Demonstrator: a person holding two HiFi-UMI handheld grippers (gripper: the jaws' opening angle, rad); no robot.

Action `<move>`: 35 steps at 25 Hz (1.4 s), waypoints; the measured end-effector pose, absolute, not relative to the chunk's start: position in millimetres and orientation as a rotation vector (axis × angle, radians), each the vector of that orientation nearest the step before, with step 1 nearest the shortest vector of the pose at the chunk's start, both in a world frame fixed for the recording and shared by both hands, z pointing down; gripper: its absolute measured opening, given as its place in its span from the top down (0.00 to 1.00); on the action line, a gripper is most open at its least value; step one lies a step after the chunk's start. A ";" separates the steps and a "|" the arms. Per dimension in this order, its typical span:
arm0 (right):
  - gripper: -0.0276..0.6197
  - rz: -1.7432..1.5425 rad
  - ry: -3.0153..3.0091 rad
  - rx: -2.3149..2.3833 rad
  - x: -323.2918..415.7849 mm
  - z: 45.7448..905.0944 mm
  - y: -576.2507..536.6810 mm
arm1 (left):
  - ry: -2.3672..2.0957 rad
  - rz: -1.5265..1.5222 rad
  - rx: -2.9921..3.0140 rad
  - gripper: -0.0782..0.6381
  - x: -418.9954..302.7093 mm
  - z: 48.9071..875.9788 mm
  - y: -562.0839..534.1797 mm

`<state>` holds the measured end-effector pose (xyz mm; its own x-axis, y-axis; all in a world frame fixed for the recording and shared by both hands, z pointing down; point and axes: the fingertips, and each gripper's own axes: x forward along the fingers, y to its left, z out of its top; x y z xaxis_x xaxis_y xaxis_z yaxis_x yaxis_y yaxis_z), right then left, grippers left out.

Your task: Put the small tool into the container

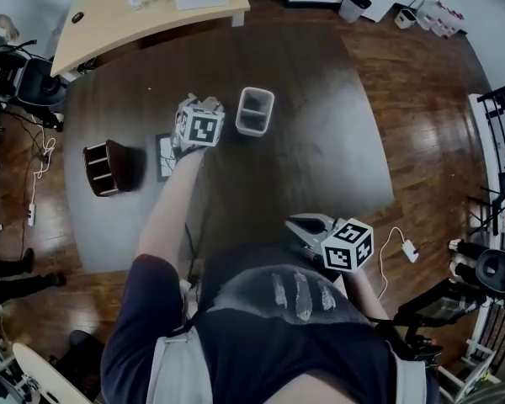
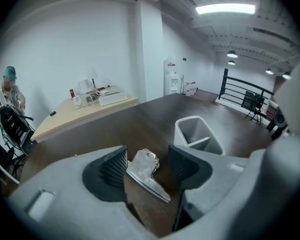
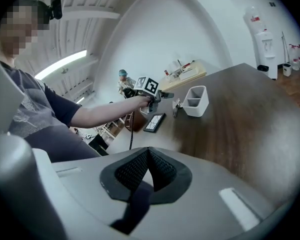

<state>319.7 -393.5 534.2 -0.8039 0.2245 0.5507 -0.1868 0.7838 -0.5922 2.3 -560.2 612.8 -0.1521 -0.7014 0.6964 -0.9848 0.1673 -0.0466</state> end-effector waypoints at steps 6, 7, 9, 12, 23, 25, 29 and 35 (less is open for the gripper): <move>0.96 0.842 -2.314 -0.018 334.5 547.6 -414.4 | -1.866 0.934 1.502 0.54 0.0 658.5 -568.3; 0.96 0.842 -2.311 -0.041 335.5 547.5 -427.8 | -1.862 0.961 1.485 0.54 -0.7 662.8 -578.2; 0.96 0.845 -2.296 -0.106 340.2 547.8 -447.4 | -1.859 0.998 1.447 0.54 0.2 671.4 -589.9; 0.96 0.860 -2.262 -0.206 345.1 551.4 -459.4 | -1.848 1.032 1.379 0.54 -2.7 682.9 -588.9; 0.96 0.825 -2.241 -0.217 342.1 565.6 -492.2 | -1.904 0.998 1.285 0.62 -18.2 697.5 -576.6; 0.96 0.820 -2.233 -0.220 339.0 567.6 -492.2 | -1.908 1.000 1.299 0.64 -21.3 696.0 -575.2; 0.96 0.785 -2.228 -0.242 339.4 567.4 -483.3 | -1.938 0.891 1.310 0.67 -18.7 684.3 -567.3; 0.96 0.766 -2.230 -0.270 331.5 570.1 -461.5 | -1.960 0.726 1.301 0.75 -27.2 676.9 -530.6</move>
